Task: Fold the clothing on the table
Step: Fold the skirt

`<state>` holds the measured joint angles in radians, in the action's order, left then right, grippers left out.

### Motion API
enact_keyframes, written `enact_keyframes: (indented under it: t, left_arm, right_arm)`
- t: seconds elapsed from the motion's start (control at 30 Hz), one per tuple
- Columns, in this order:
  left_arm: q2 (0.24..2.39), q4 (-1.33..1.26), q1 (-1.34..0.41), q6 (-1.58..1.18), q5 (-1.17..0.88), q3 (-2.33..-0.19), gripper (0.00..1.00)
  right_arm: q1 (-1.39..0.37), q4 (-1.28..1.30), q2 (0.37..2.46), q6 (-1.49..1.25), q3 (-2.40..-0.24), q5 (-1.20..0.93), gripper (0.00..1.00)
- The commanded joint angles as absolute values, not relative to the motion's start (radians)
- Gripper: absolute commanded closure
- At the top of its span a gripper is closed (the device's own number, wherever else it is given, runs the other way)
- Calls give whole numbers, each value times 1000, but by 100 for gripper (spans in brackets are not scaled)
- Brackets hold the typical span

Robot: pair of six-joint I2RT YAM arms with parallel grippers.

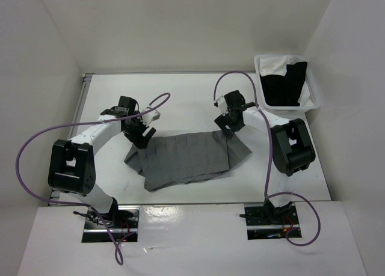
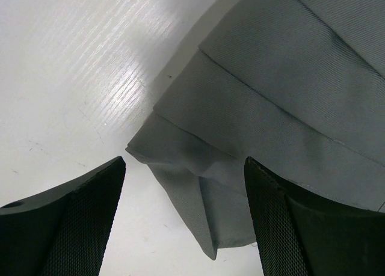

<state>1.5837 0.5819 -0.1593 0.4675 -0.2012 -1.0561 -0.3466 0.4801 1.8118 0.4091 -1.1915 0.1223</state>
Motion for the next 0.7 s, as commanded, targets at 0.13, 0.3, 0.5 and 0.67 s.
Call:
enact_keyframes:
  t: [0.13,0.3,0.5,0.67]
  left_arm:
    - [1557,586,-175,463,-169,-1051,14]
    - [1485,586,-175,454,-137,-1040,14]
    - [1376,577,-175,410,-86,-1008,14]
    - [1281,586,-164,315,-65,-1022,0]
  right_arm:
    - [-311,373,1815,351,-1261,245,10]
    - [-293,495,1663,330,-1314,102,10]
    - [-370,665,1554,270,-1339,-66,8]
    - [-489,699,1583,246,-1307,-118,1]
